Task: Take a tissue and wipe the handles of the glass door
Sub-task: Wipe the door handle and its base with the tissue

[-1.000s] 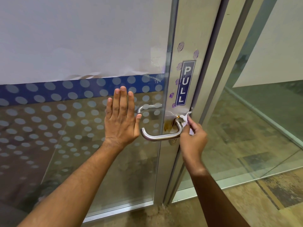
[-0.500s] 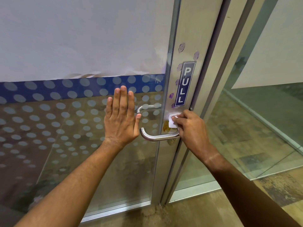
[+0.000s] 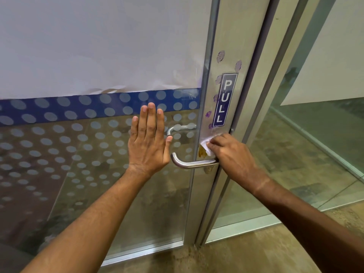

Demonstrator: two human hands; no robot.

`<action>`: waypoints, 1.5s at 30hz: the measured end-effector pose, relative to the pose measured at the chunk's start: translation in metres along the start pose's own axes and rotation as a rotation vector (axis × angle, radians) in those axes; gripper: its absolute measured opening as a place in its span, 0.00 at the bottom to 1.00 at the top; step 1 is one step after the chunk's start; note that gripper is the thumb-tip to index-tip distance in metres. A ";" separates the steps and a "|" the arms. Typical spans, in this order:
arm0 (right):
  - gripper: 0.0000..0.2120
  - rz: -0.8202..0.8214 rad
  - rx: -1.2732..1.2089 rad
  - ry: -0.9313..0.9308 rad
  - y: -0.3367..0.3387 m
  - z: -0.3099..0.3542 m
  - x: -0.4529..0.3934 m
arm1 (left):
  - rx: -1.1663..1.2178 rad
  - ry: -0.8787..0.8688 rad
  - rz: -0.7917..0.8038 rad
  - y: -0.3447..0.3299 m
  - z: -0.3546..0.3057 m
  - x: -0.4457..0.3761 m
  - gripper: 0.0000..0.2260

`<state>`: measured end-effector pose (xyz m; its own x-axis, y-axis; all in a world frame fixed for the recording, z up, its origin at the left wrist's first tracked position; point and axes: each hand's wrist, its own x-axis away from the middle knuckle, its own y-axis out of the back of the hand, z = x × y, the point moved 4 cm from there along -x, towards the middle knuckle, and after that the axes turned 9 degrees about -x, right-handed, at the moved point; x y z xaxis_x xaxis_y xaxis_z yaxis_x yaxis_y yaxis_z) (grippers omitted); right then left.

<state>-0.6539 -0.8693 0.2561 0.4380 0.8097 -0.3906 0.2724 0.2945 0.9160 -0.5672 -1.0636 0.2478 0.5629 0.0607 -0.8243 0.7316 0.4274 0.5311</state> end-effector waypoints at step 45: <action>0.12 -0.806 -1.985 -1.284 -0.079 0.007 0.027 | -0.006 0.004 -0.005 0.000 0.000 -0.001 0.44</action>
<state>-0.6571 -0.8744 0.1727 0.9550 0.0414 0.2938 0.1655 0.7476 -0.6433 -0.5680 -1.0633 0.2486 0.5578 0.0618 -0.8277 0.7322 0.4328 0.5259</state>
